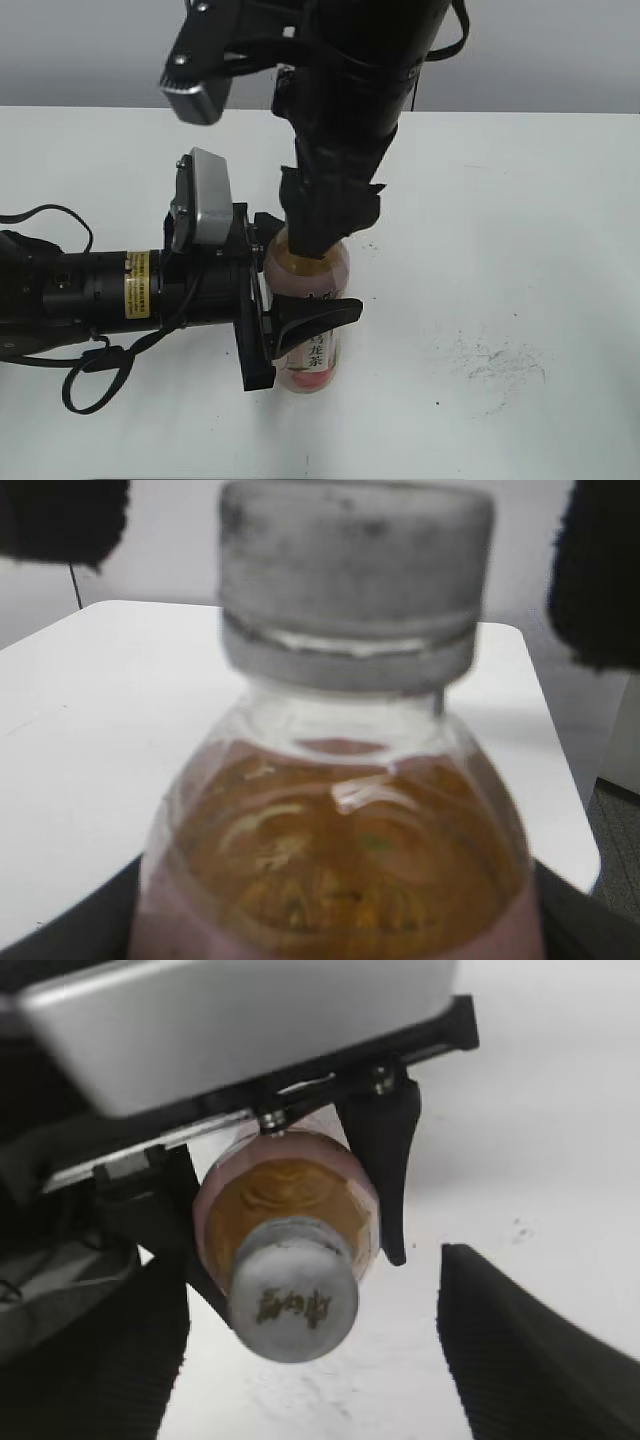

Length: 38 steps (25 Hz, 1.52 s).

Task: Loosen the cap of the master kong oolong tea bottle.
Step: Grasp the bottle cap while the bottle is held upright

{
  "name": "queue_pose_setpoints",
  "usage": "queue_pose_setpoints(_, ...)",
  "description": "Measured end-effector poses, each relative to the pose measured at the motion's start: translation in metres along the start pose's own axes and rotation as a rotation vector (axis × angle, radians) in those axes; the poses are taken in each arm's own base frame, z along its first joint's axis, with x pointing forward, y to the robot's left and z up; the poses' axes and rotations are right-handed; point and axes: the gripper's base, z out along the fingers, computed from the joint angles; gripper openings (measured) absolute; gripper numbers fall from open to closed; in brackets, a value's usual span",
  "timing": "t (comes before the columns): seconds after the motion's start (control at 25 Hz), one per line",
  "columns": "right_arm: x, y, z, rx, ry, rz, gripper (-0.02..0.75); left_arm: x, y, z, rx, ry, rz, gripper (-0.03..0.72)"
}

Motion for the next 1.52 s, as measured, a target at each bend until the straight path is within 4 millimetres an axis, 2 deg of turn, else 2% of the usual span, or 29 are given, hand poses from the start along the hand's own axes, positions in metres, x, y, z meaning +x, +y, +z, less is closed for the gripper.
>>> queue_pose_setpoints(0.2, 0.0000, 0.0000, 0.0000, 0.000, 0.000, 0.400, 0.579, 0.0000, -0.0001, 0.0000, 0.001, 0.000, 0.000, 0.446)
queue_pose_setpoints(0.36, 0.0002, -0.0002, 0.0000, 0.002, 0.002, 0.612, 0.579, 0.0000, -0.0001, 0.0000, 0.001, 0.000, 0.000, 0.446)
queue_pose_setpoints(0.44, 0.0003, -0.0003, 0.0000, 0.004, 0.002, 0.660, 0.572, 0.0000, -0.0001, 0.0000, 0.001, 0.000, 0.000, 0.446)
queue_pose_setpoints(0.6, 0.0004, -0.0004, 0.0000, 0.005, 0.003, 0.683, 0.463, 0.0000, -0.0001, 0.0000, 0.001, 0.000, 0.000, 0.446)
queue_pose_setpoints(0.76, -0.0004, 0.0003, 0.0005, 0.001, 0.002, 0.621, 0.269, 0.0001, 0.0002, 0.0000, -0.002, 0.001, -0.002, 0.446)
queue_pose_setpoints(0.8, -0.0004, 0.0003, 0.0005, 0.001, 0.002, 0.596, 0.270, 0.0001, 0.0003, 0.0000, -0.003, 0.001, -0.003, 0.446)
queue_pose_setpoints(0.96, -0.0005, 0.0002, 0.0008, 0.000, 0.001, 0.396, 0.270, 0.0001, 0.0004, 0.0000, -0.004, 0.001, -0.005, 0.445)
queue_pose_setpoints(1.2, -0.0009, 0.0006, 0.0008, -0.005, -0.003, -0.112, 0.270, 0.0001, 0.0001, 0.0000, -0.001, 0.001, -0.003, 0.445)
queue_pose_setpoints(1.4, -0.0009, 0.0013, 0.0004, -0.009, -0.007, -0.648, 0.270, 0.0002, -0.0001, 0.0000, 0.001, 0.002, 0.002, 0.445)
queue_pose_setpoints(1.52, -0.0009, 0.0013, 0.0001, -0.007, -0.009, -1.065, 0.272, 0.0002, -0.0001, 0.0000, 0.001, 0.002, 0.002, 0.445)
